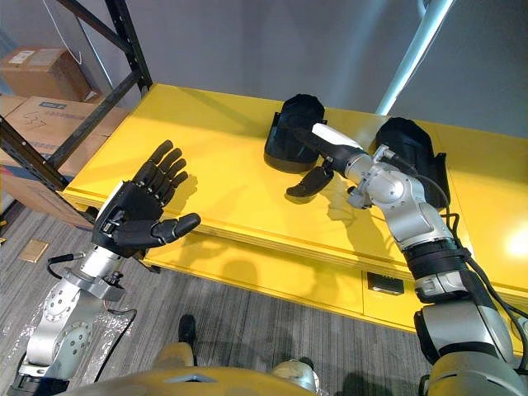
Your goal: Walk over and take three plastic housings, then place them on the shelf
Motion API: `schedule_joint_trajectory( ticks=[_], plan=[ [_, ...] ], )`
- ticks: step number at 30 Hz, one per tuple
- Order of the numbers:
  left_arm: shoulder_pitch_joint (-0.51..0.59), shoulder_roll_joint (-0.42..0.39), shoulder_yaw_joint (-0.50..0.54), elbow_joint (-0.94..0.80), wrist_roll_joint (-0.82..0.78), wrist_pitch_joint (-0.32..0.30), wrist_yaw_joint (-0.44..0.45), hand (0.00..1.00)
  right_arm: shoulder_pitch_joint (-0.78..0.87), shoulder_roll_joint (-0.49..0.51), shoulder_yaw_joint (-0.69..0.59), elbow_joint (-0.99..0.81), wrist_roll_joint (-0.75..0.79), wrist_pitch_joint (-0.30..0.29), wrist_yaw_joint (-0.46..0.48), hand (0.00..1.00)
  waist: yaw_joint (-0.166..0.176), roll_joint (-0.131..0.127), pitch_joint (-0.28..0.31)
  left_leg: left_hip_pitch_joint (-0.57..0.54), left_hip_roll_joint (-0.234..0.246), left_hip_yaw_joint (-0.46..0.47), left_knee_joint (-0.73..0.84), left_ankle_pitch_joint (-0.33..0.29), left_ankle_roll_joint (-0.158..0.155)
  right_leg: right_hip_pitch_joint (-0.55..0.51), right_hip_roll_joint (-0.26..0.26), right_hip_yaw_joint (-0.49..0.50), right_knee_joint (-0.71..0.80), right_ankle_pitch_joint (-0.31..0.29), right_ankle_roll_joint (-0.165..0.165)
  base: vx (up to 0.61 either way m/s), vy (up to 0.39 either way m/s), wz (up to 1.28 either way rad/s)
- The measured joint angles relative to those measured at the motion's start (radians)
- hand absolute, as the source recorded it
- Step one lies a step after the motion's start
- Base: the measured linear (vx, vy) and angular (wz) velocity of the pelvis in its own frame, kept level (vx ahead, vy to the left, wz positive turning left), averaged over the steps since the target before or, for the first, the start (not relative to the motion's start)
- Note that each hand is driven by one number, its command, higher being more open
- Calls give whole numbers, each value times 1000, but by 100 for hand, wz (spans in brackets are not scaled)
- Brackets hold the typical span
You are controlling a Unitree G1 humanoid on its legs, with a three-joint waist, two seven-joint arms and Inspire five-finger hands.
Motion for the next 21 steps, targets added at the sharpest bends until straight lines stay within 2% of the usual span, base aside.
schedule_joint_trajectory(
  ticks=[4, 7, 8, 12, 21],
  plan=[
    [1, 0, -6, 0, 0, 0, 0, 100, -42, -15, 36, 1, 12, 2, 58, 100, 2, 3, 9, -4, 0, 0, 0, -5, -1, -1, 1, -1, -8, 0, 0, -69, 10, 0],
    [0, 0, -5, 0, 0, 0, -1, 100, -63, -15, 49, 3, 49, 1, 107, 100, 4, -6, 14, -11, -2, -2, 0, -2, -2, -2, 1, -5, -11, 4, 4, 1, 0, 3],
    [0, 1, -5, 0, 0, 0, -1, 100, -74, -15, 60, 5, 51, 1, 126, 100, 4, -10, 17, -15, -3, -6, 0, 5, 7, -3, 0, -8, -11, 5, 5, 14, -6, 8],
    [-2, 1, -5, 0, 0, 0, -3, 100, -79, -16, 78, 41, 58, -27, 153, 100, 21, -21, 24, -16, -10, -9, 1, 9, 8, -1, -5, -12, -11, 6, 6, 27, -10, 5],
    [-2, 1, -6, 1, -1, 0, -9, 100, -113, -62, 135, 72, 58, -46, 206, 100, 27, -16, 27, -16, -12, -11, 0, 6, 0, 0, -9, -17, 3, 0, 0, -42, -1, 2]
  ],
)
